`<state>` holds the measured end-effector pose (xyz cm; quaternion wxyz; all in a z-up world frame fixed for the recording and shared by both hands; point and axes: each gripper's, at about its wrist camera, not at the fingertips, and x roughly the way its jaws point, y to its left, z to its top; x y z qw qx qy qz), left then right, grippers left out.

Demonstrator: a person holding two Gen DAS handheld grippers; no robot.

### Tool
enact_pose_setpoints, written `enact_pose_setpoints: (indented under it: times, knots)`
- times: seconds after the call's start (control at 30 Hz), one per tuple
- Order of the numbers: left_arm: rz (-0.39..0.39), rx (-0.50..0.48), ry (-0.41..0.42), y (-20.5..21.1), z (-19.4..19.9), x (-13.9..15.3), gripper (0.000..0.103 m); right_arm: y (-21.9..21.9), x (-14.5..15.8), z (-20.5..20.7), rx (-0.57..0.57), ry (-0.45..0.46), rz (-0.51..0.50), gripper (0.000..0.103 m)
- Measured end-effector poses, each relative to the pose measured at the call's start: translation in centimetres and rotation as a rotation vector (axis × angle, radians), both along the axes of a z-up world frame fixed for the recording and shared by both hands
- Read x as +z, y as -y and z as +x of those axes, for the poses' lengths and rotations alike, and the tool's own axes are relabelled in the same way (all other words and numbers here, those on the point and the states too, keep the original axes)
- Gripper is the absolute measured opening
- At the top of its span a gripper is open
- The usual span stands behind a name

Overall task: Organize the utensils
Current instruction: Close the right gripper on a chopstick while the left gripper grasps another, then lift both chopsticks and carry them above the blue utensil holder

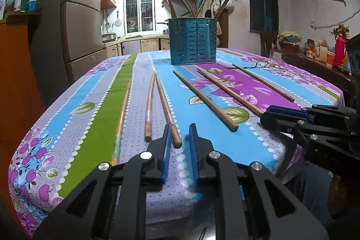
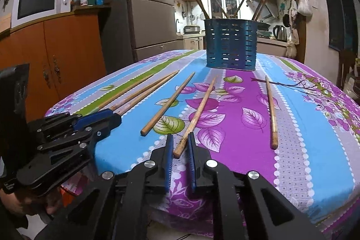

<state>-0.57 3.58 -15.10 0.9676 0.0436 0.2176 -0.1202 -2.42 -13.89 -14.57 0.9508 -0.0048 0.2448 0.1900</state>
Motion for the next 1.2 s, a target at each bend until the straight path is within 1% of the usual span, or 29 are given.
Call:
enact_pose_setpoints:
  times: [0.1,0.17,0.37,0.47,0.67,0.77,0.93,1.07,1.2]
  knots:
    - [-0.003,-0.002,0.008,0.0,-0.1,-0.1,0.013,0.2,-0.1,0.0,-0.011,0.0,0.014,0.01]
    - [-0.007,-0.008,0.009,0.1,-0.1,-0.1,0.008,0.4,-0.1,0.1,-0.017,-0.001,0.018,0.008]
    - [-0.013,-0.005,0.008,0.1,0.1,0.1,0.008,1.3,0.7,-0.1,-0.039,0.021,0.035,0.007]
    - [-0.015,-0.006,0.024,0.1,-0.1,0.7,0.007,1.9,1.6,-0.2,-0.044,0.042,0.028,0.008]
    - [-0.024,-0.012,0.08,0.1,-0.6,3.6,0.007,3.5,4.3,-0.8,-0.05,0.109,0.003,0.008]
    - [-0.029,-0.018,0.109,-0.1,-0.7,5.2,0.007,4.2,6.3,-1.2,-0.037,0.147,-0.002,0.008]
    - [-0.042,-0.027,0.185,-0.2,-0.4,8.7,0.007,4.7,9.9,-1.7,0.0,0.238,-0.026,0.008]
    - [-0.05,-0.04,0.251,0.0,0.3,11.5,0.006,5.2,12.5,-0.9,0.022,0.294,-0.022,0.008]
    - [-0.057,-0.061,0.293,0.5,1.6,14.0,0.006,5.7,15.1,0.7,0.051,0.316,0.008,0.008]
